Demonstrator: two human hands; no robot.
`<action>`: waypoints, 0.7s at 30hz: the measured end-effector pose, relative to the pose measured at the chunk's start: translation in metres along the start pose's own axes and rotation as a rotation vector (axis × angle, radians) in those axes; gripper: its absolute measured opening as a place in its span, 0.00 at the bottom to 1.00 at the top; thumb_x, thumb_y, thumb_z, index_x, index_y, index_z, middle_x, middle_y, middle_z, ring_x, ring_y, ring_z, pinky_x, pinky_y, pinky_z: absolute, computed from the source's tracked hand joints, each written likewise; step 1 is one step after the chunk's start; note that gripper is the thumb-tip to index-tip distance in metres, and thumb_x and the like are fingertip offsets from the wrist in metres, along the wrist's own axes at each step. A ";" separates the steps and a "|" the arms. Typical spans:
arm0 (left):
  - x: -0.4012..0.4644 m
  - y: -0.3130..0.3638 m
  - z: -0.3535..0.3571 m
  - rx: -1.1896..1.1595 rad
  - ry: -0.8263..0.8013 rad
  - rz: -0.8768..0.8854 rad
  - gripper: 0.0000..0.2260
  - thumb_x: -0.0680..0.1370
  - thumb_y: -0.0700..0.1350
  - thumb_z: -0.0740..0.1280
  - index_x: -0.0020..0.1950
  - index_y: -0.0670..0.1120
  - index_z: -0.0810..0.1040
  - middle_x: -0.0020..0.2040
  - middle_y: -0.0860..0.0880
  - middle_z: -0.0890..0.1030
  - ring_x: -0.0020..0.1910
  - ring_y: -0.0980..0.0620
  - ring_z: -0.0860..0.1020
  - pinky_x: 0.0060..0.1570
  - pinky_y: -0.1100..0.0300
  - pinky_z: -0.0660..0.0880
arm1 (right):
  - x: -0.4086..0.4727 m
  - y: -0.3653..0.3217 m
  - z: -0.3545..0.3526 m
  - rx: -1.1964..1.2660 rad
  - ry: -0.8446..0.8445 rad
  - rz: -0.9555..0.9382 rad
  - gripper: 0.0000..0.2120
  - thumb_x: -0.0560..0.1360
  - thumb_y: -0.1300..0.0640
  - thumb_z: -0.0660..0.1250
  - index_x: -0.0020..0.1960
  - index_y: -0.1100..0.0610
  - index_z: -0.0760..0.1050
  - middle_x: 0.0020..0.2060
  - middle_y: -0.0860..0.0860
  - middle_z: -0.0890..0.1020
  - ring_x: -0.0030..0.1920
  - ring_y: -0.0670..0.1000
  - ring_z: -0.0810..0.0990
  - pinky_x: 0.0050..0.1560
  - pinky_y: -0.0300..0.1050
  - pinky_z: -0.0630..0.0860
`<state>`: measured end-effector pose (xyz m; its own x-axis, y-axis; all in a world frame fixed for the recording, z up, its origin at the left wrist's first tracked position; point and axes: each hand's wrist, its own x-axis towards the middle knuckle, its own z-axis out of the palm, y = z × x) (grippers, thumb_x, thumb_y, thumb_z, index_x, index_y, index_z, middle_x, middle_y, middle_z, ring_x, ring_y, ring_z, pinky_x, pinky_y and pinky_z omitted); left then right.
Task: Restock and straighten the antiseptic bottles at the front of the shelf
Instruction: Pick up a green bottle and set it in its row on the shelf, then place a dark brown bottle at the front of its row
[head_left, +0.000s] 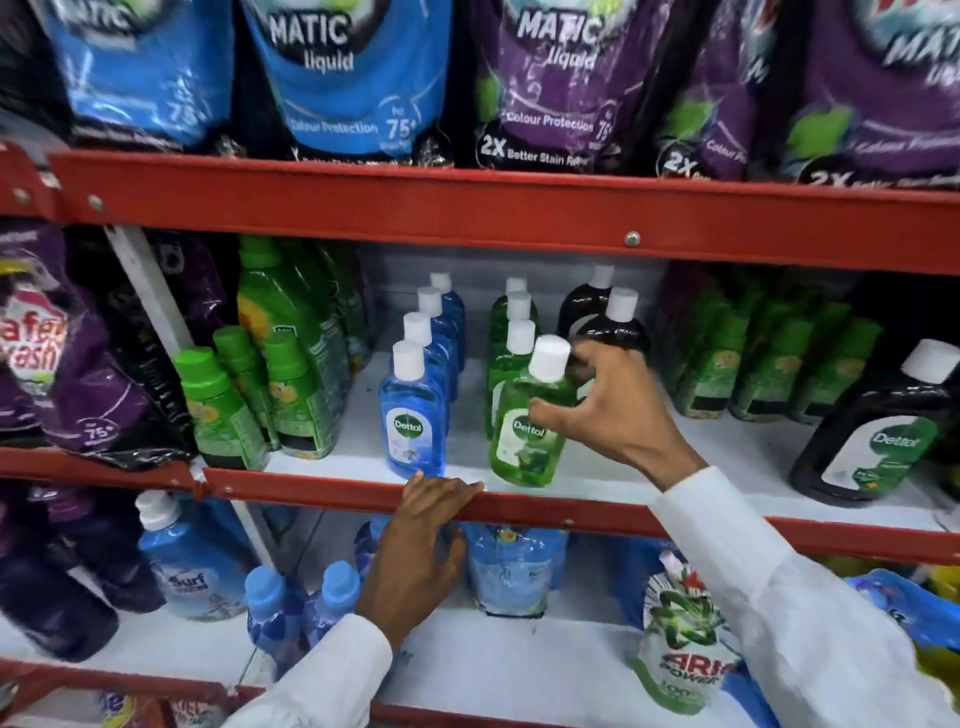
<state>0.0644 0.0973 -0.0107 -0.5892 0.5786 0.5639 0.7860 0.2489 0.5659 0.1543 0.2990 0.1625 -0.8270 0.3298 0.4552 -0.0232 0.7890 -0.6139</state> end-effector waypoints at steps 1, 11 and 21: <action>0.000 0.000 -0.001 -0.010 -0.003 0.001 0.27 0.69 0.36 0.68 0.66 0.55 0.75 0.61 0.55 0.79 0.64 0.59 0.72 0.76 0.61 0.52 | 0.005 0.001 0.006 -0.022 -0.031 -0.002 0.17 0.62 0.53 0.79 0.49 0.54 0.81 0.36 0.42 0.85 0.36 0.36 0.82 0.38 0.31 0.77; 0.000 0.003 -0.004 -0.009 -0.020 0.006 0.28 0.68 0.35 0.69 0.66 0.54 0.76 0.61 0.56 0.79 0.64 0.59 0.71 0.76 0.62 0.51 | 0.018 0.013 0.031 -0.074 -0.157 0.044 0.28 0.64 0.48 0.77 0.63 0.49 0.75 0.50 0.44 0.84 0.48 0.46 0.82 0.50 0.41 0.78; -0.002 0.018 0.013 0.263 -0.063 0.077 0.26 0.70 0.46 0.68 0.68 0.48 0.72 0.64 0.51 0.77 0.66 0.53 0.70 0.73 0.46 0.55 | -0.025 0.044 0.005 -0.044 0.005 -0.013 0.29 0.68 0.50 0.77 0.67 0.46 0.72 0.59 0.43 0.81 0.56 0.43 0.79 0.58 0.39 0.76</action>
<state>0.0825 0.1113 -0.0095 -0.5197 0.6484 0.5563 0.8544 0.3905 0.3429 0.1710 0.3229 0.1203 -0.8239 0.3222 0.4662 -0.0090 0.8151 -0.5793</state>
